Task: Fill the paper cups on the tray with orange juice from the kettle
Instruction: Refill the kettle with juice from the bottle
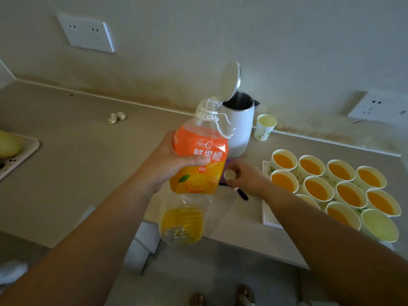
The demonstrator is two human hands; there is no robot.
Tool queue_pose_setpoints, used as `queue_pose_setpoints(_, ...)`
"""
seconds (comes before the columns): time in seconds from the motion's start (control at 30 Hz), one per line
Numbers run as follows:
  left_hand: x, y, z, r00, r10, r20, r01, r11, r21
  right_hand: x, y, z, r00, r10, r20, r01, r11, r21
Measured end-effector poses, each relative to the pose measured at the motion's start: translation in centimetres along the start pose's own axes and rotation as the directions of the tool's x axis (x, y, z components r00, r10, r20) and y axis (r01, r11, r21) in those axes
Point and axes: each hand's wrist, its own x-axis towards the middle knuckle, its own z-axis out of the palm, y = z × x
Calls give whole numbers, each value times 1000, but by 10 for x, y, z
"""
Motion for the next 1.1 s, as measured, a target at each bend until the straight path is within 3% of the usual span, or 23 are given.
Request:
queue_pose_setpoints(0.13, 7, 1, 13, 996, 82, -40, -82, 997, -3, -13, -46, -71, 975, -36, -219, 100, 953, 287)
queue_pose_setpoints(0.27, 17, -1, 26, 991, 133, -19, -134, 991, -32, -34, -76, -130, 946, -160, -284, 243, 926, 289)
queue_pose_setpoints(0.4, 27, -10, 43, 987, 156, -22, -158, 984, -85, -43, -87, -162, 946, -220, -238, 253, 960, 118)
queue_pose_setpoints(0.63, 34, -13, 57, 980, 198, 13, -199, 980, 12, -39, -109, -175, 955, -290, -60, 283, 953, -105)
queue_pose_setpoints(0.87, 41, -15, 54, 975, 201, 93, -209, 973, 97, -36, -141, -178, 916, -387, 108, 394, 817, -421)
queue_pose_setpoints(1.1, 49, -10, 51, 966, 192, 174, -214, 969, 122, -33, -155, -175, 901, -403, 161, 409, 667, -622)
